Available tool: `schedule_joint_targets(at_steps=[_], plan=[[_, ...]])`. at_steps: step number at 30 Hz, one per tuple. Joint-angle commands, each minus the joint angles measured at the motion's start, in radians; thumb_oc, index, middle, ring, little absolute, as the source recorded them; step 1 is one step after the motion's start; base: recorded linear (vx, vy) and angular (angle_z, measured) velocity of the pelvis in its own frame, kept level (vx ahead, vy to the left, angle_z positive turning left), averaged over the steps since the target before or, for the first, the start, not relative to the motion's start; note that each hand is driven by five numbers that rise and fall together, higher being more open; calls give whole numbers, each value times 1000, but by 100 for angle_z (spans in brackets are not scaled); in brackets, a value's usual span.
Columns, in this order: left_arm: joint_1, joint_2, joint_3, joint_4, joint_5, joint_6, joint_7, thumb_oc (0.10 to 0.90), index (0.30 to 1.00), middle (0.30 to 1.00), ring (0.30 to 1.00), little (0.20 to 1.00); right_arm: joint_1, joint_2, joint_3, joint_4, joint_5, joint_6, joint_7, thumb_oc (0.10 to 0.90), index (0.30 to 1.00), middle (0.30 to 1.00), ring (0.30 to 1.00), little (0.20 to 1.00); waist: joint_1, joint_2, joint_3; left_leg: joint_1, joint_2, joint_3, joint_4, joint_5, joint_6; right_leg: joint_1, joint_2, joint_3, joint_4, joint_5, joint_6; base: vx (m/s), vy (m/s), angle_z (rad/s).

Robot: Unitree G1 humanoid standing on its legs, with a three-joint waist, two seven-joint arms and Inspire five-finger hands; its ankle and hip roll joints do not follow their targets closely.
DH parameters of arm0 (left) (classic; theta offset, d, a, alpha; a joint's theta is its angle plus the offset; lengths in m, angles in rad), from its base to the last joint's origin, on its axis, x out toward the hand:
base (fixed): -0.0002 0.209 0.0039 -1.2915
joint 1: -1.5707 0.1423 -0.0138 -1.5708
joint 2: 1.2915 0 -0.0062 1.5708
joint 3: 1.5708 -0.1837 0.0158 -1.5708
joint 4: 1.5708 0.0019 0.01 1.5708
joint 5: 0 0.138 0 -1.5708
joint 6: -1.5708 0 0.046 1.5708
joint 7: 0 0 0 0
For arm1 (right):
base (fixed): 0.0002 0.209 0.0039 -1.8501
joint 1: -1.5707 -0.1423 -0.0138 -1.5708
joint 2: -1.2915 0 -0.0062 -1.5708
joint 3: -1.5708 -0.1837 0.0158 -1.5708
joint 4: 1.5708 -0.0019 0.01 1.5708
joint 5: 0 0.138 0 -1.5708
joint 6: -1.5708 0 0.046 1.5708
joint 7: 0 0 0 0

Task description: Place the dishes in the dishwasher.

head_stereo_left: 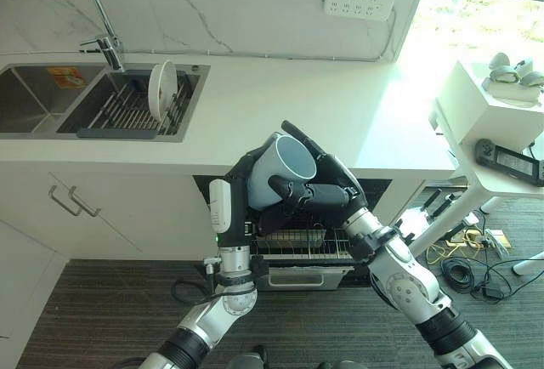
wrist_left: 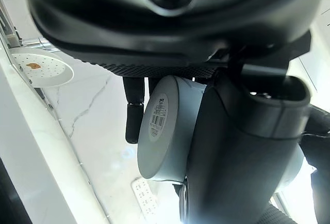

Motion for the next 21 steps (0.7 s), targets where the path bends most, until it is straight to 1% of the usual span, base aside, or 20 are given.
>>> schedule_joint_targets(at_steps=[1, 7, 11, 15, 20, 21], plan=[[-146, -11, -54, -102, 33, -137, -6, 400, 300, 300, 300, 300, -136, 33, 41, -58, -41, -64, 58, 400, 300, 300, 300, 300, 16, -22, -23, 77, 50, -39, 37, -191, -18, 45, -45, 82, -64, 11, 126, 0, 0, 0], [-139, -11, -59, -99, 37, -154, -13, 400, 300, 300, 300, 300, -139, 30, 37, -62, -53, -78, 52, 400, 300, 300, 300, 300, 18, -24, -21, 76, 50, -40, 37, -191, -17, 44, -44, 81, -64, 12, 126, 0, 0, 0], [-140, -10, -61, -100, 30, -151, -26, 400, 300, 300, 300, 300, -145, 28, 31, -71, -63, -103, 58, 400, 300, 300, 300, 300, 19, -24, -19, 77, 52, -40, 37, -192, -18, 45, -43, 82, -64, 11, 125, 0, 0, 0], [-140, -11, -64, -99, 29, -154, -22, 400, 300, 300, 300, 300, -150, 25, 25, -96, -70, -114, 52, 400, 300, 300, 300, 300, 17, -23, -18, 79, 53, -40, 37, -193, -18, 45, -43, 83, -64, 10, 125, 0, 0, 0], [-141, -18, -68, -101, 14, -154, -40, 400, 300, 300, 300, 300, -168, 29, 15, -133, -100, -149, 11, 400, 300, 300, 300, 300, 17, -19, -17, 80, 49, -40, 37, -194, -16, 47, -43, 84, -64, 8, 122, 0, 0, 0], [-138, -21, -68, -103, -9, -171, -46, 400, 300, 300, 300, 300, -171, 29, 5, -138, -120, -167, -15, 400, 300, 300, 300, 300, 17, -18, -18, 80, 49, -40, 37, -194, -16, 47, -43, 84, -64, 7, 122, 0, 0, 0]])
